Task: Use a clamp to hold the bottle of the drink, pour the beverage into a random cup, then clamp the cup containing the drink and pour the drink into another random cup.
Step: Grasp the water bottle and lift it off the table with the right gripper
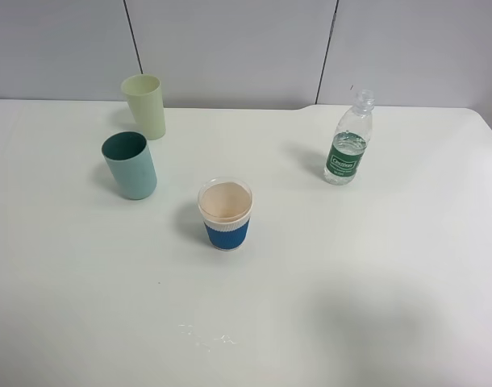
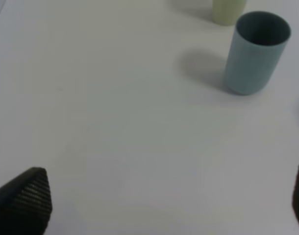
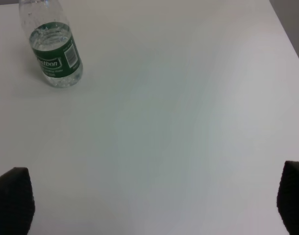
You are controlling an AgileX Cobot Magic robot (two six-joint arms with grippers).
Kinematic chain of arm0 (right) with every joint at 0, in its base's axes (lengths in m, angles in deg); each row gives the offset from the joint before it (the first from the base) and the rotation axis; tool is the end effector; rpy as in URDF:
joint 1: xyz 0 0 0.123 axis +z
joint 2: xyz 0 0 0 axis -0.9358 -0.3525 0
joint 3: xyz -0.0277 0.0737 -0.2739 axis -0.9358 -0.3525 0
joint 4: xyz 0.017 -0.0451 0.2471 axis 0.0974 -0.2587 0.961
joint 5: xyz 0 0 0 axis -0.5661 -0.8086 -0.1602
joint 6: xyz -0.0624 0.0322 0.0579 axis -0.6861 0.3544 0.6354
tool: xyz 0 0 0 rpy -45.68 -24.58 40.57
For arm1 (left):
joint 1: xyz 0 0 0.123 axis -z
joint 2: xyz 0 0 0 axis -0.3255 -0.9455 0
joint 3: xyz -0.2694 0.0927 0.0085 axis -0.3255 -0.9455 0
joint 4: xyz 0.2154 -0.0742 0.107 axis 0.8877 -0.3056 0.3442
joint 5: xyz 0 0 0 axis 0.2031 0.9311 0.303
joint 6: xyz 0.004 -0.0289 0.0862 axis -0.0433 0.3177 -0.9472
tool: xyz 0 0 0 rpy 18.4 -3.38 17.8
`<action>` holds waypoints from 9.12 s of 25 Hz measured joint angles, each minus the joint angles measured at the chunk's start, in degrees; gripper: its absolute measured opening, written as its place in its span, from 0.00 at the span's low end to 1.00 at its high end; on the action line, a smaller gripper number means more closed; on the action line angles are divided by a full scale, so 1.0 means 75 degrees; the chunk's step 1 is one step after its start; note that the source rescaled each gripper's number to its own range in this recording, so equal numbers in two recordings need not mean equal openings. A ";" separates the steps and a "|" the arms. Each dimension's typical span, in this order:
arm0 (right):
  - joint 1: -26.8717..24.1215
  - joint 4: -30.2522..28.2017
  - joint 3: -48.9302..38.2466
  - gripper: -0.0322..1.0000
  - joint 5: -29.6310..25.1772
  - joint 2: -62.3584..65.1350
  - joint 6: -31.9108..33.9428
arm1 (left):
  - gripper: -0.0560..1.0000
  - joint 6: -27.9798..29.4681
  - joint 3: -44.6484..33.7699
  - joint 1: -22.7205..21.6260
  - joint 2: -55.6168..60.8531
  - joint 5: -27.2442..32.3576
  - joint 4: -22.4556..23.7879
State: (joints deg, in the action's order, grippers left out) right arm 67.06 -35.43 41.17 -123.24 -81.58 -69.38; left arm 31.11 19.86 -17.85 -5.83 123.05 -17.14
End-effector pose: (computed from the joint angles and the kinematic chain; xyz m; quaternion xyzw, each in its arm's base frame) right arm -0.0042 0.0002 0.2769 0.0170 0.8505 -0.0105 0.5255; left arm -0.0059 0.0024 0.2790 -0.0028 0.8497 0.0028 0.5273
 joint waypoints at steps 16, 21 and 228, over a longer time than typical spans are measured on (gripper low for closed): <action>0.0000 0.0000 0.0000 1.00 0.0000 0.0000 0.0000 | 1.00 0.0000 0.0000 0.0000 0.0000 0.0000 0.0000; 0.0000 0.0000 0.0000 1.00 0.0000 0.0000 0.0000 | 1.00 0.0000 0.0000 0.0000 0.0000 0.0000 0.0000; 0.1154 -0.2478 0.1245 0.04 1.4830 -1.5298 -0.0085 | 1.00 0.0000 0.0000 0.0000 0.0000 0.0000 0.0000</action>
State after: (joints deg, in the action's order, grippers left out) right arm 75.72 -54.02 50.51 -12.02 -196.32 -70.02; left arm 31.11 19.86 -17.85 -5.83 123.05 -17.14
